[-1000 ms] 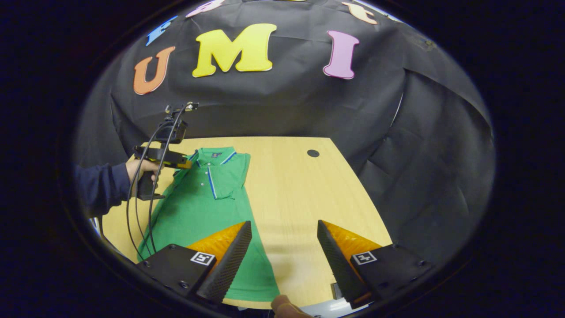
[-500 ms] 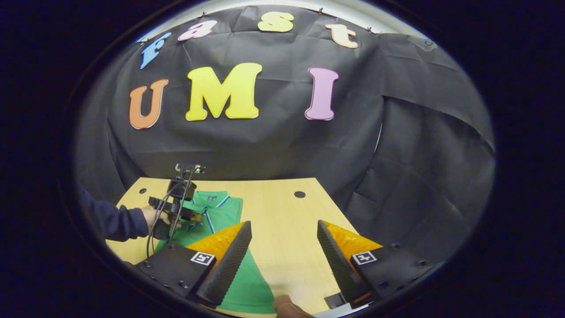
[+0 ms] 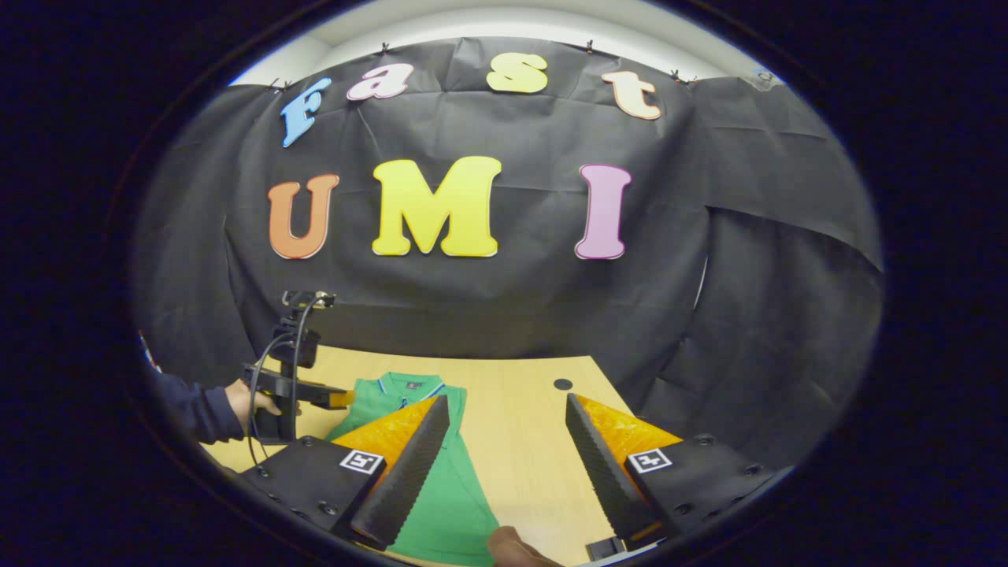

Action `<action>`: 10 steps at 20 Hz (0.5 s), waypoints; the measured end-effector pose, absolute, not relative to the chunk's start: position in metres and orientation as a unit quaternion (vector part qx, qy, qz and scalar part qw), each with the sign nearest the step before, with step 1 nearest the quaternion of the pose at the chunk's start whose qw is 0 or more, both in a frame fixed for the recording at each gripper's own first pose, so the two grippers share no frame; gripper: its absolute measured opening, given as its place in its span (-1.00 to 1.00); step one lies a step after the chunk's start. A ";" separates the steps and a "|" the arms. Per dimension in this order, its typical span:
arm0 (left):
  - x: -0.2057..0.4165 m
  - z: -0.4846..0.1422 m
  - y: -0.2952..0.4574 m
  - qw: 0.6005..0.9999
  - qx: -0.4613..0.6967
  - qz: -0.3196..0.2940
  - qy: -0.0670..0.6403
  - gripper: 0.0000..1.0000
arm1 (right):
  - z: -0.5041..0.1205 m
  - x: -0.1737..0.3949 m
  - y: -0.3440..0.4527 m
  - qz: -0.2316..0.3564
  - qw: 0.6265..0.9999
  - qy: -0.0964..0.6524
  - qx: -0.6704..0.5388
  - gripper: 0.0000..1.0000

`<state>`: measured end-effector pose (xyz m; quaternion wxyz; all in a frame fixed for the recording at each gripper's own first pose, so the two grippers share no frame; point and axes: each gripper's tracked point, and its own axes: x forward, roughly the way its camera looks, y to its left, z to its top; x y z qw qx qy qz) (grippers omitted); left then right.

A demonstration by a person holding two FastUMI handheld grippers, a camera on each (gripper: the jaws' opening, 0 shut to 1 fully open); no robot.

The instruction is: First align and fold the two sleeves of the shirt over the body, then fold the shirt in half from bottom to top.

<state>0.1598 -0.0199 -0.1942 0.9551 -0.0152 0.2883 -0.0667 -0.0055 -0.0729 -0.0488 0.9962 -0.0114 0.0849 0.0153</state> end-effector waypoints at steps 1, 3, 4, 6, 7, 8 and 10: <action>0.140 -0.189 -0.010 0.957 -0.010 -0.057 0.283 0.93 | -0.050 -0.007 -0.069 0.029 0.996 0.085 -0.010 0.90; 0.100 -0.172 0.001 0.963 -0.013 -0.053 0.265 0.93 | -0.052 -0.008 -0.067 0.045 0.995 0.084 -0.017 0.90; 0.082 -0.161 0.010 0.968 -0.009 -0.041 0.247 0.93 | -0.056 -0.008 -0.066 0.052 0.995 0.087 -0.024 0.90; 0.044 -0.141 0.028 0.975 -0.012 -0.020 0.219 0.92 | -0.072 -0.010 -0.066 0.062 0.992 0.101 -0.037 0.93; 0.028 -0.139 0.034 0.977 -0.015 -0.011 0.212 0.93 | -0.083 -0.011 -0.064 0.069 0.990 0.115 -0.041 0.96; 0.014 -0.143 0.037 0.976 -0.020 -0.008 0.217 0.94 | -0.098 -0.012 -0.061 0.078 0.987 0.134 -0.043 0.93; -0.011 -0.164 0.045 0.970 -0.023 -0.006 0.243 0.94 | -0.130 -0.015 -0.054 0.098 0.978 0.179 -0.043 0.90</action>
